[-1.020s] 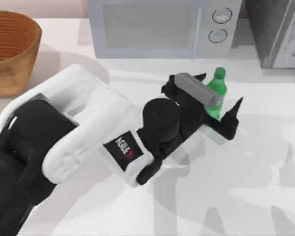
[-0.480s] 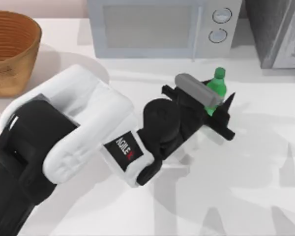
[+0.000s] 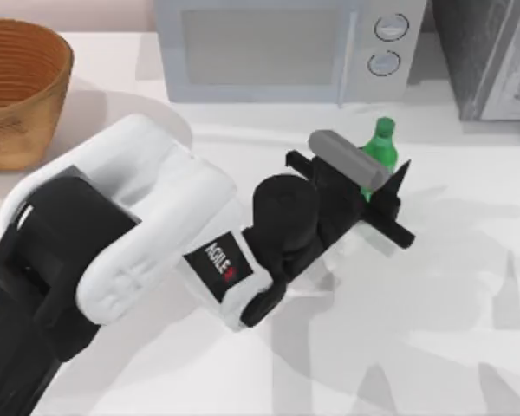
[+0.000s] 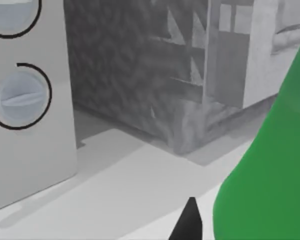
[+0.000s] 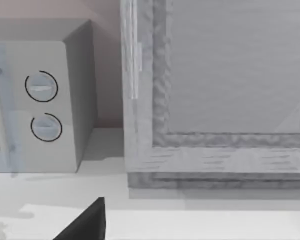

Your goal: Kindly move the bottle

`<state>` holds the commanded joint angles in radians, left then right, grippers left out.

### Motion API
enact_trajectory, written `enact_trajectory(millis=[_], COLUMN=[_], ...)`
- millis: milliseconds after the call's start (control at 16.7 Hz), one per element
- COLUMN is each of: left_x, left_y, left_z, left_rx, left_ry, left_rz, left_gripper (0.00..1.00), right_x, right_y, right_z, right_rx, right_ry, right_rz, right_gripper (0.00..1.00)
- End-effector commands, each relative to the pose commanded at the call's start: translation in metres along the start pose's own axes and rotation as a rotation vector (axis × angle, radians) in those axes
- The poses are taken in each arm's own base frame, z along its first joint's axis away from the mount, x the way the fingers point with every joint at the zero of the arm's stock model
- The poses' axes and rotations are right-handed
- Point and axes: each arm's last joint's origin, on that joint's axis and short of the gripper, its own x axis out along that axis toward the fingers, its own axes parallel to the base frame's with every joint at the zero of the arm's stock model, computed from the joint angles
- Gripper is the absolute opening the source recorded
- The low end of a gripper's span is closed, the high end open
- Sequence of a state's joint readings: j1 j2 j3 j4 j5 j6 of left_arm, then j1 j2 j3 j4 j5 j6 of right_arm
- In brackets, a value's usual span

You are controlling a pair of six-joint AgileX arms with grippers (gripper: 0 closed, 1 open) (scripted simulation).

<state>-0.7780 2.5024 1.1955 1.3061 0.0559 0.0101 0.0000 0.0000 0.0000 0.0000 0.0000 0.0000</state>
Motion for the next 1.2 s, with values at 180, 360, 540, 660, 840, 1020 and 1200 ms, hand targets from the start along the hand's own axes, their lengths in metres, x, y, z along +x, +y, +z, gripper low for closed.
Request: enact_trajectory(millis=[180,360,540,660,840,1020,1200], left_x=[0.0,0.0,-0.007,-0.022,-0.064,-0.132,-0.205], left_y=[0.0,0.001,0.016,0.045,0.108,0.17,0.205], left_z=[0.0,0.001,0.001,0.003,0.009,0.017,0.027], left_rx=[0.0,0.001,0.002,0.004,0.009,0.012,0.013], left_ry=[0.0,-0.001,-0.001,0.0,0.001,0.003,0.004], left_rz=[0.0,0.003,0.002,0.001,0.0,0.003,0.006], left_gripper=[0.0,0.0,0.0,0.0,0.0,0.0,0.0], right_x=[0.0,0.0,0.0,0.0,0.0,0.0,0.0], right_y=[0.0,0.0,0.0,0.0,0.0,0.0,0.0], right_z=[0.0,0.0,0.0,0.0,0.0,0.0,0.0], right_rx=[0.0,0.0,0.0,0.0,0.0,0.0,0.0], right_ry=[0.0,0.0,0.0,0.0,0.0,0.0,0.0], right_rz=[0.0,0.0,0.0,0.0,0.0,0.0,0.0], right_gripper=[1.0,1.0,1.0,1.0,1.0,1.0,1.0])
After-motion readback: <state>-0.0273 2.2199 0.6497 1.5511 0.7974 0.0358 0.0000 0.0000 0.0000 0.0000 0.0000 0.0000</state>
